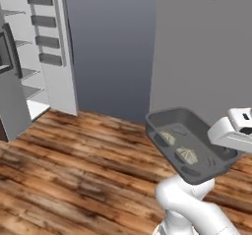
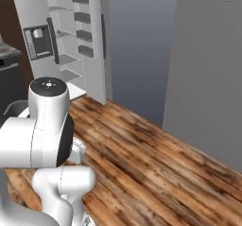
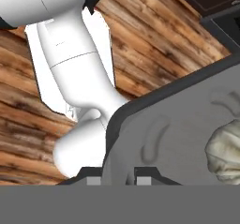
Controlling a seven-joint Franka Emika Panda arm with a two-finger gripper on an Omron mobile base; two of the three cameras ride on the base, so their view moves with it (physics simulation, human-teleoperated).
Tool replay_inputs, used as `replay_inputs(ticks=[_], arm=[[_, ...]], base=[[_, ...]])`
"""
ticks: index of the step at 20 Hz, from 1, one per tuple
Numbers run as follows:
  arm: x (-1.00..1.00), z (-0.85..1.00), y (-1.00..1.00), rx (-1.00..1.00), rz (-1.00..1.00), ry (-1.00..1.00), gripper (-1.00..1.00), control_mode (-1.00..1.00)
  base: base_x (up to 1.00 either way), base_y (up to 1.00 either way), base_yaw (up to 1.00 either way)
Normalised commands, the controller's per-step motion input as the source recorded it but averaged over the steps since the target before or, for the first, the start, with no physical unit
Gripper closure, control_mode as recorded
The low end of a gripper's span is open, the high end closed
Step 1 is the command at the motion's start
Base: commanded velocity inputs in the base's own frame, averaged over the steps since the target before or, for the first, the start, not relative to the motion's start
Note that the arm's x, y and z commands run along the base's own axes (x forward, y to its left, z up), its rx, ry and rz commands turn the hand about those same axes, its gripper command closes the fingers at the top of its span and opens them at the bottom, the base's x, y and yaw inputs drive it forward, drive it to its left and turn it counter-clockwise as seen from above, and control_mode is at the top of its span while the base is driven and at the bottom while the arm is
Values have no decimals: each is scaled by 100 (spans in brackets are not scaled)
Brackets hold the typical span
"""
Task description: Place two dumplings into each of the tupperware containers and then place the containers in the fridge.
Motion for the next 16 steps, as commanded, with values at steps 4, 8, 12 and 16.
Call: replay_inputs(ticks=[4, 8, 12, 16], arm=[[0, 0, 0, 0, 0, 0, 100, 100], [0, 0, 0, 0, 0, 0, 100, 100], [0, 0, 0, 0, 0, 0, 100, 100], [0, 0, 0, 0, 0, 0, 100, 100]], base=[[99, 0, 32], [100, 0, 31], [100, 0, 31], [100, 0, 29]])
